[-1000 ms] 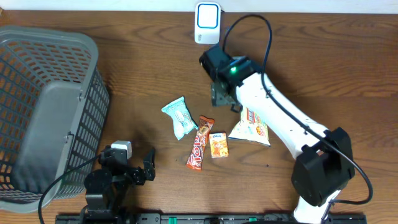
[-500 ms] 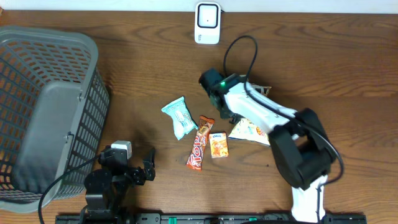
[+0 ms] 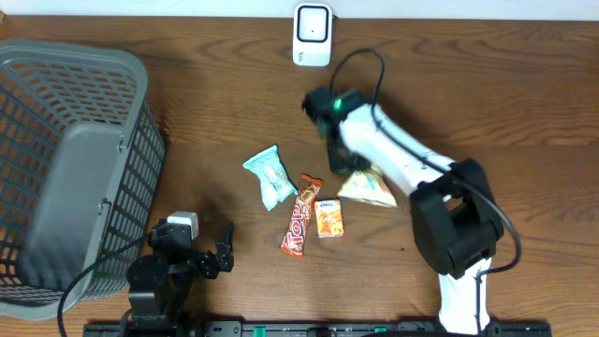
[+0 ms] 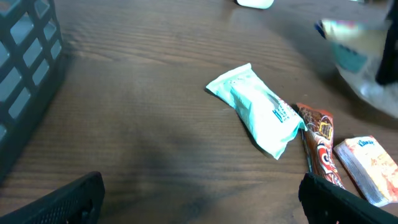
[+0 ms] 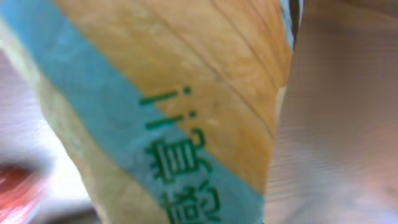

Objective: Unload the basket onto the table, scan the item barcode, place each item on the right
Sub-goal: 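Lift the snack bag and hold it at the white scanner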

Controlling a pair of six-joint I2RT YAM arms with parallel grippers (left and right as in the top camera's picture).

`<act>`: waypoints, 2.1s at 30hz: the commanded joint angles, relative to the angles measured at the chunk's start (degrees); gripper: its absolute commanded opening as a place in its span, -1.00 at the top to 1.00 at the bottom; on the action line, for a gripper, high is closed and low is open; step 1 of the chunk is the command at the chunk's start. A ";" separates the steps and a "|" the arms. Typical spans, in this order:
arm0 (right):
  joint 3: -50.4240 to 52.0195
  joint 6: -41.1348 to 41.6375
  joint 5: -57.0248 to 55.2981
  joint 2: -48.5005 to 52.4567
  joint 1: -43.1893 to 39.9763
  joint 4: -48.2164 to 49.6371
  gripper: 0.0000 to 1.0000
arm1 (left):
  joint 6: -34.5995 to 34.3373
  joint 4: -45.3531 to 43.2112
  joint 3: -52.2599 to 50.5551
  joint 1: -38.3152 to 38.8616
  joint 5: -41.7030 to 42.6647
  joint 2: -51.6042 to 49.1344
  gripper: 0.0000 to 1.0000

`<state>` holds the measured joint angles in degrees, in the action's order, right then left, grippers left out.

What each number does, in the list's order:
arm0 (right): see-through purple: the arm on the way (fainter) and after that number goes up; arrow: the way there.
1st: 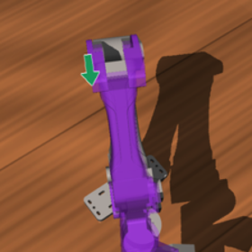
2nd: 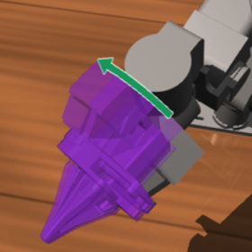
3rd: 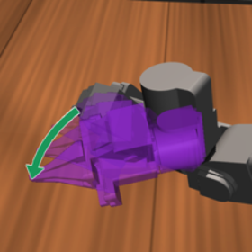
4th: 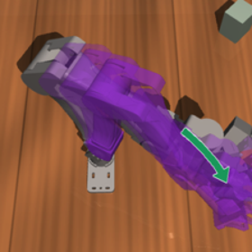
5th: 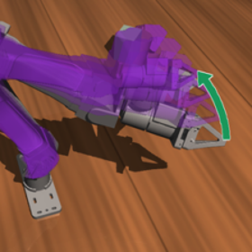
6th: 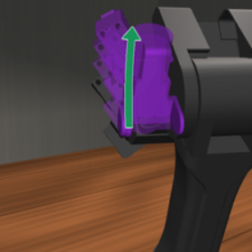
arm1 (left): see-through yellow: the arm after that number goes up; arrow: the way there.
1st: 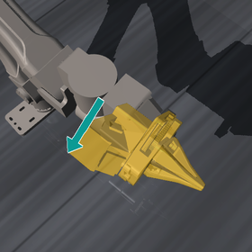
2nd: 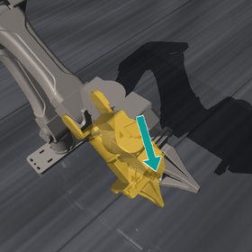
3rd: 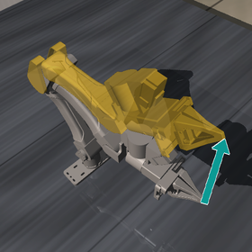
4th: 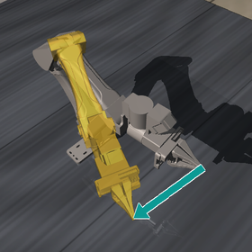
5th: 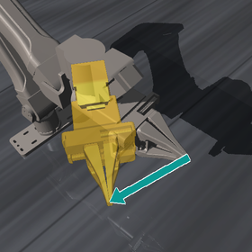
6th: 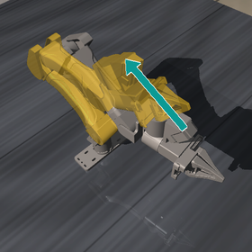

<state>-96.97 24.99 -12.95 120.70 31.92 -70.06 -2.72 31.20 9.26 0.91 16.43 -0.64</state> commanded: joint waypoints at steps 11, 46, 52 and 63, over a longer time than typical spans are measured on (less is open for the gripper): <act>-5.42 -49.64 78.90 -2.21 -13.40 -13.46 0.98 | 0.57 0.68 -0.59 -0.20 0.72 0.09 -0.99; -4.48 -42.34 62.27 -2.21 -13.40 16.39 0.98 | 0.57 0.68 -0.61 -0.20 0.70 0.09 -0.99; -4.50 -37.46 52.41 -2.21 -12.92 39.12 0.98 | 0.57 0.68 -0.59 -0.20 0.70 0.09 -0.99; -4.87 -45.18 26.77 0.48 -6.86 67.71 0.99 | 0.57 0.68 -0.59 -0.20 0.70 0.09 -0.99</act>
<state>-100.86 -16.62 23.57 119.55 23.40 -5.21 -2.72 31.20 9.26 0.91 16.45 -0.64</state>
